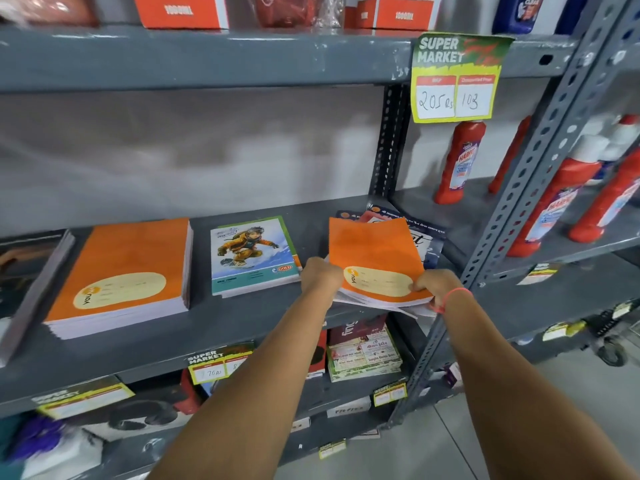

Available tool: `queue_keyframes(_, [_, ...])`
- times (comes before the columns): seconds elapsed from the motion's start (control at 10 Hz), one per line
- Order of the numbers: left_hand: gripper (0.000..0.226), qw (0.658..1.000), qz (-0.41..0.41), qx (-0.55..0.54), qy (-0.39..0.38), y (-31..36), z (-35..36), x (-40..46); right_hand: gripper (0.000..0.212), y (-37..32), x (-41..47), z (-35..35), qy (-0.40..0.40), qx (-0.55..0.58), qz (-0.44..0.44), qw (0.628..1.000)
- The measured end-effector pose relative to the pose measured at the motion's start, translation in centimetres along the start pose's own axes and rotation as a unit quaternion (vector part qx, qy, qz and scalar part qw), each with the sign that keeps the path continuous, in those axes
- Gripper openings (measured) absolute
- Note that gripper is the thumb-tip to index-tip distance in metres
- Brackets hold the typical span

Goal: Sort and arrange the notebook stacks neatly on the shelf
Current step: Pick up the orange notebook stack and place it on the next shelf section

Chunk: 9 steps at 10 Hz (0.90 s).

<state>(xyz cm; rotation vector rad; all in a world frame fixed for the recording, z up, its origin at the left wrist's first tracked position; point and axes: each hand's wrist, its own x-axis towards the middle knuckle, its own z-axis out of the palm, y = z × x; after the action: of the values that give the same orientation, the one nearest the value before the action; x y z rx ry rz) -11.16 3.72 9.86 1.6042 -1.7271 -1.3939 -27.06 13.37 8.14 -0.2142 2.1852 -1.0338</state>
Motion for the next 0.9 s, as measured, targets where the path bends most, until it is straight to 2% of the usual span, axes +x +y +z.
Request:
queue_keyframes(0.1, [0.027, 0.998, 0.005, -0.062, -0.003, 0.7, -1.6, -0.5, 0.022, -1.5, -0.4, -0.7, -0.001, -0.002, -0.046, 0.999])
queue_keyframes(0.2, [0.015, 0.994, 0.03, -0.106, 0.014, 1.1, -4.9, -0.4, 0.018, -4.2, -2.1, 0.5, -0.041, 0.049, -0.094, 0.994])
queue_keyframes(0.3, [0.03, 0.987, 0.057, -0.145, 0.049, 1.0, -9.9, 0.3, 0.023, -7.4, -4.3, 3.8, -0.108, 0.132, -0.122, 0.978])
queue_keyframes(0.4, [0.03, 0.975, 0.074, -0.183, 0.098, -0.4, -16.1, 0.6, 0.027, -10.0, -7.4, 9.0, -0.163, 0.134, -0.142, 0.967])
queue_keyframes(0.5, [0.034, 0.972, 0.064, -0.173, 0.144, -3.4, -22.1, 1.2, 0.026, -11.5, -10.3, 14.7, -0.179, 0.128, -0.17, 0.961])
queue_keyframes(0.7, [0.035, 0.977, 0.001, -0.125, 0.17, -10.1, -30.9, 2.2, 0.023, -12.4, -14.6, 24.8, -0.208, 0.053, -0.2, 0.956])
queue_keyframes(0.9, [0.04, 0.977, -0.008, -0.11, 0.182, -14.5, -35.4, 3.7, 0.019, -11.7, -15.9, 31.8, -0.174, -0.013, -0.195, 0.965])
